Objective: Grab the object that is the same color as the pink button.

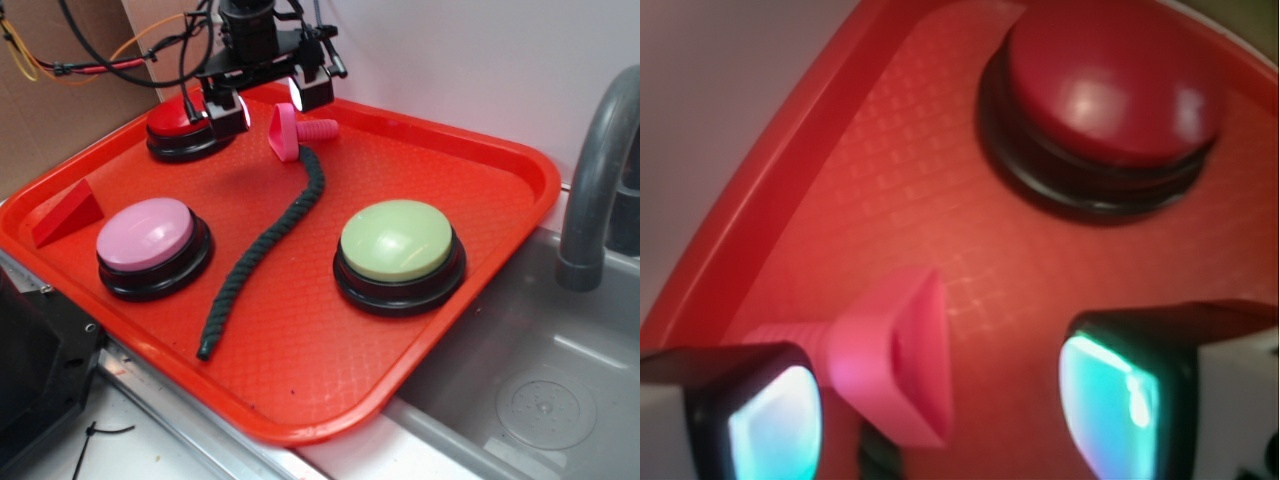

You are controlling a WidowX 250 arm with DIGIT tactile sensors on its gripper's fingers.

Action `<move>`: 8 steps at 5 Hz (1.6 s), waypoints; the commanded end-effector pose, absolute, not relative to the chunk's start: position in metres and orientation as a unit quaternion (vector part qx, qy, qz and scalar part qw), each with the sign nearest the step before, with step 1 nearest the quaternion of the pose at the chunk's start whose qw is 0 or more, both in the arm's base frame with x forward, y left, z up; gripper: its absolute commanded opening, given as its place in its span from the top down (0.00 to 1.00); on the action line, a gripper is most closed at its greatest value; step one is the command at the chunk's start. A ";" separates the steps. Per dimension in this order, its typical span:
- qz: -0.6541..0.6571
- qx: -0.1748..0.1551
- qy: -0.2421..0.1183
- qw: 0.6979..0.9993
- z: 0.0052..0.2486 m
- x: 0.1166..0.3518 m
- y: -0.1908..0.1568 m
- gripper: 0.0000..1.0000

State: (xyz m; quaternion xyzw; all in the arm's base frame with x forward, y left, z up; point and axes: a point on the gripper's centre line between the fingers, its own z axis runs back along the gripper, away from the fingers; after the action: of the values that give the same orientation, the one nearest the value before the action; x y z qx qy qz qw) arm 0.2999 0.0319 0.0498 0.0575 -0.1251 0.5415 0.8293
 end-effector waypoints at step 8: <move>0.275 0.053 -0.083 0.957 0.171 0.240 0.029 1.00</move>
State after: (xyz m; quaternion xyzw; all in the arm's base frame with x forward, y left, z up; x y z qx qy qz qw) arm 0.2358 0.0204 0.1605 0.0549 -0.0662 0.2738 0.9579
